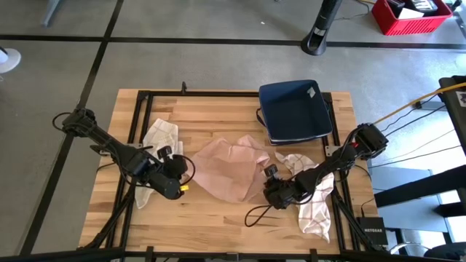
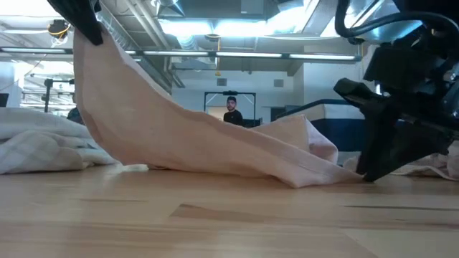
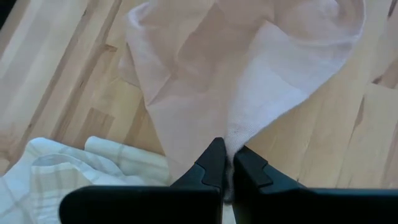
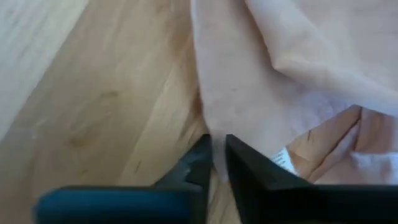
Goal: Fold towel
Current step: Fold the pink towel
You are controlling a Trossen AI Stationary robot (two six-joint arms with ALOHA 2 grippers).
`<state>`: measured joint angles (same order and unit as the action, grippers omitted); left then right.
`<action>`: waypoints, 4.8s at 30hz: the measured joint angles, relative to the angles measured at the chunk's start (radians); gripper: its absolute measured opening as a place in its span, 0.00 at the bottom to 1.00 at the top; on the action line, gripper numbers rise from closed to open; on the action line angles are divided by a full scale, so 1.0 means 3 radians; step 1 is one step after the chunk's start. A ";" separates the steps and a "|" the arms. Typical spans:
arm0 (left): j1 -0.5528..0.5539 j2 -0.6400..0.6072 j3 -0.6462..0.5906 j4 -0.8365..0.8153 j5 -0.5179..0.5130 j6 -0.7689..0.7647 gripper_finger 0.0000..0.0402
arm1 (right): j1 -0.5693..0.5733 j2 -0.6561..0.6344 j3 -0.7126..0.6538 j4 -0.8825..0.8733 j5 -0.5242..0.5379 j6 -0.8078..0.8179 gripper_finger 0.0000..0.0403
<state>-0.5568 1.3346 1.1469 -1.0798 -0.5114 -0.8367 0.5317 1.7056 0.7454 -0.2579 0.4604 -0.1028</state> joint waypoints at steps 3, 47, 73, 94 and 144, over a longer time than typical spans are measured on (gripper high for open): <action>0.0000 0.0001 0.0000 0.0000 0.0000 0.0010 0.01 | 0.0001 0.0063 -0.0001 0.0022 -0.0001 0.0035 0.02; -0.0149 -0.0023 0.2180 0.0148 -0.2715 0.2582 0.00 | -0.0396 -0.1670 0.2875 -0.1466 0.1931 -0.0641 0.00; -0.0232 -0.0066 0.2248 -0.0646 -0.2172 0.1506 0.00 | -0.0703 -0.1627 0.2989 -0.1562 0.1155 -0.0259 0.00; -0.1044 0.0047 0.2248 -0.1589 -0.1324 -0.0166 0.00 | 0.0447 -0.1576 0.2989 -0.1831 0.1033 0.0618 0.00; -0.0444 0.0238 0.2197 -0.1635 -0.1510 0.0232 0.00 | -0.0612 -0.1318 0.2971 -0.2863 0.0493 0.0129 0.00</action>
<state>-0.6901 1.4061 1.8061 -1.5704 -0.9645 -0.7671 0.3482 1.3102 1.6368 -1.1167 0.6083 -0.0641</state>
